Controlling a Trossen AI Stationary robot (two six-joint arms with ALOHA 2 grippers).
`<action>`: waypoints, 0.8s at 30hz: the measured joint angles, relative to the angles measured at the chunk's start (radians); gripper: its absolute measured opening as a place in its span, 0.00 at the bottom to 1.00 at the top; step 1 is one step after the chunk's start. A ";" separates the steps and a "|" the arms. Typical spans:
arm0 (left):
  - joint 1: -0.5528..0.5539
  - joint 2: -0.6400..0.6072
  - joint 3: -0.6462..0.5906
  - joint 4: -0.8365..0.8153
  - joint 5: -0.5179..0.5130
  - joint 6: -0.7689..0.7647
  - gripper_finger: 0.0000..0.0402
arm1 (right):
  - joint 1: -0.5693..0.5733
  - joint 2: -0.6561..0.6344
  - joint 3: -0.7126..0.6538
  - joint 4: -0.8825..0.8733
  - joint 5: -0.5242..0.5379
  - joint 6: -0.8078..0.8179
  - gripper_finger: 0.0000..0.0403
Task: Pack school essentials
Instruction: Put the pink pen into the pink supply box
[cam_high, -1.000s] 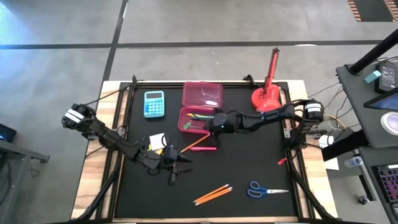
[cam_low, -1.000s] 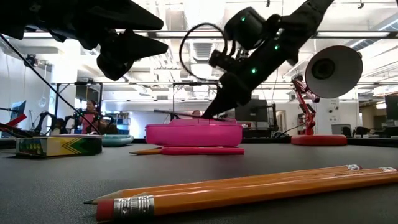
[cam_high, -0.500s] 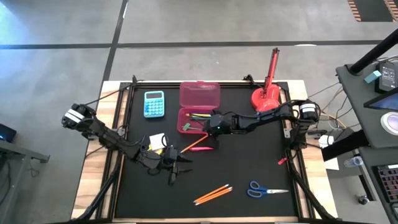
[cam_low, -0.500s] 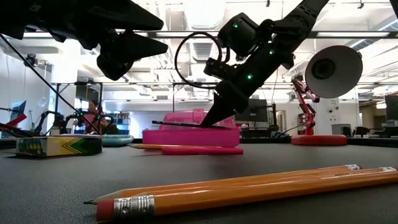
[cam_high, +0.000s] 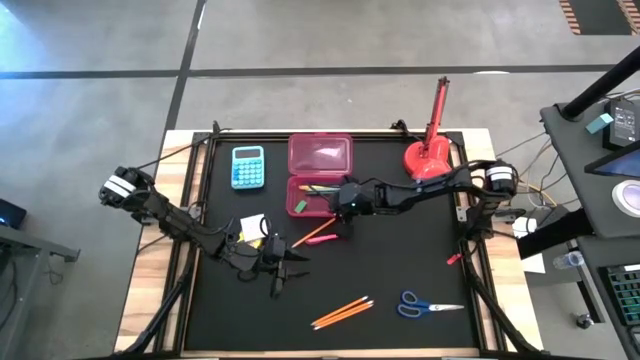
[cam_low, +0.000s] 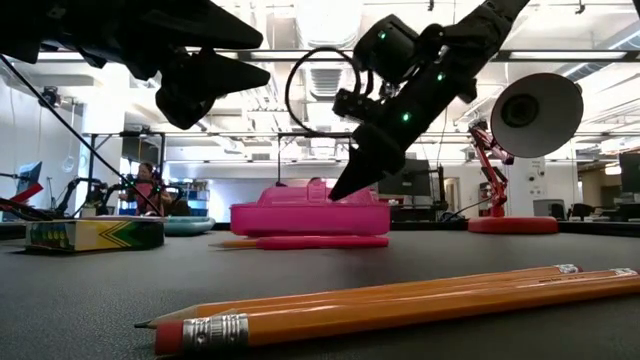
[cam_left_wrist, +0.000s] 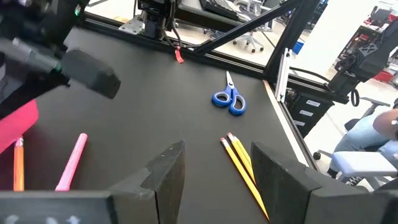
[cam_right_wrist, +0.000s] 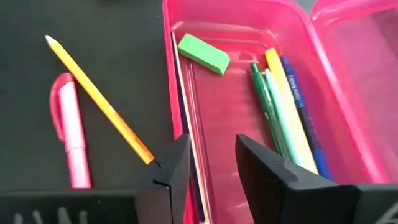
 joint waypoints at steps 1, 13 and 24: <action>0.000 0.000 0.000 0.000 0.000 0.000 0.41 | 0.002 -0.013 0.000 -0.007 0.001 0.002 0.31; 0.000 0.000 -0.001 -0.009 0.000 0.000 0.41 | 0.180 -0.030 -0.048 -0.023 -0.025 0.009 0.27; 0.000 0.000 -0.001 -0.009 0.000 -0.024 0.41 | 0.163 0.062 -0.050 0.043 -0.020 -0.001 0.31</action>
